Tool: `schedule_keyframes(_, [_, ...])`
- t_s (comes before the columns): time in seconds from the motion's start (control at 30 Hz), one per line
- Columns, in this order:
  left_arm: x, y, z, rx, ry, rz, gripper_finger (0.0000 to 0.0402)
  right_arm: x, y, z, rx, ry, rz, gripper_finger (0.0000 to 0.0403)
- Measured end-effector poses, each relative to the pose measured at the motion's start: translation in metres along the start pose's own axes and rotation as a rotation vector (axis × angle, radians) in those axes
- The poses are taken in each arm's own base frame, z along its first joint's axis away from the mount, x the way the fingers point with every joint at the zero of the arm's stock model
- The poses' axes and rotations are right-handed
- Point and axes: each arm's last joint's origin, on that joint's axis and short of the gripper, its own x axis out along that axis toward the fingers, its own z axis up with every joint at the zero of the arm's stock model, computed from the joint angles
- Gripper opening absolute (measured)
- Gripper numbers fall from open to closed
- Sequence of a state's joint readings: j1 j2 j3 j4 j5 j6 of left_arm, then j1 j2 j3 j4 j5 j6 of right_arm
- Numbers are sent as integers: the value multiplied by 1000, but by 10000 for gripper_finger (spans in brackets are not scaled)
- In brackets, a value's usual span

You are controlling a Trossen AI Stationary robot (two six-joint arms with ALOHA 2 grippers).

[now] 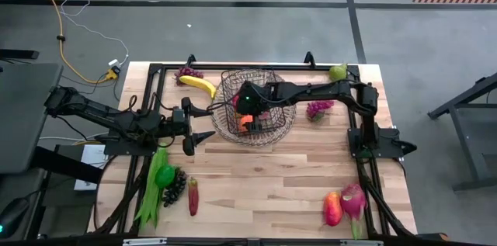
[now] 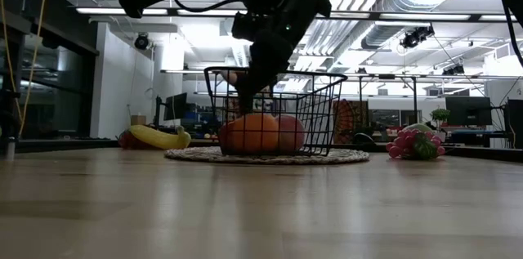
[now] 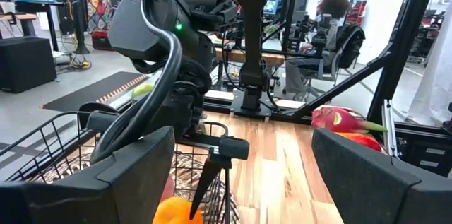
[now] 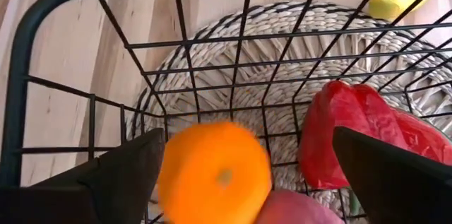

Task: Build produce basket
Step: Put the green pear into the black wire basket

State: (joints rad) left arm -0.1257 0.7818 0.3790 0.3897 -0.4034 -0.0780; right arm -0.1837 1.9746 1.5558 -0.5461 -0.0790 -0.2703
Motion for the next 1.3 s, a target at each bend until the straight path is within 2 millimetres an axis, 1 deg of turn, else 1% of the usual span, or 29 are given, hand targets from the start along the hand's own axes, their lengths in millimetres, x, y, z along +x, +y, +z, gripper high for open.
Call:
schedule_keyframes(0.07, [0,0,0,0,1,0,323,-5,-2,-2,-7,14,2,398])
schedule_keyframes(0.13, [0,0,-1,2,4,0,323,-15,-4,-2,-21,22,10,398])
schedule_keyframes(0.23, [0,0,-1,3,4,0,323,-36,-6,-4,-20,26,54,398])
schedule_keyframes(0.3, [0,0,-1,4,4,0,323,-52,-6,-7,-16,23,116,398])
schedule_keyframes(0.4, [0,0,-1,4,5,0,323,-73,-4,-14,-26,-54,201,398])
schedule_keyframes(0.5, [0,0,-1,4,4,0,323,-84,4,-36,-17,-156,185,398])
schedule_keyframes(0.63, [0,0,-1,4,4,0,323,-100,17,-80,70,-303,52,398])
schedule_keyframes(0.7, [0,0,-1,4,4,1,323,-111,23,-100,120,-398,6,398])
schedule_keyframes(0.87, [0,0,0,4,4,4,323,-140,38,-132,197,-639,-10,398])
schedule_keyframes(0.97, [0,0,0,4,3,5,323,-153,44,-146,193,-744,-23,398])
schedule_keyframes(1.07, [0,0,0,4,3,5,323,-160,48,-155,171,-818,-37,398])
schedule_keyframes(1.17, [0,0,0,4,3,5,323,-165,49,-159,179,-863,-38,398])
schedule_keyframes(1.3, [0,0,0,4,3,5,323,-164,50,-159,236,-863,-10,398])
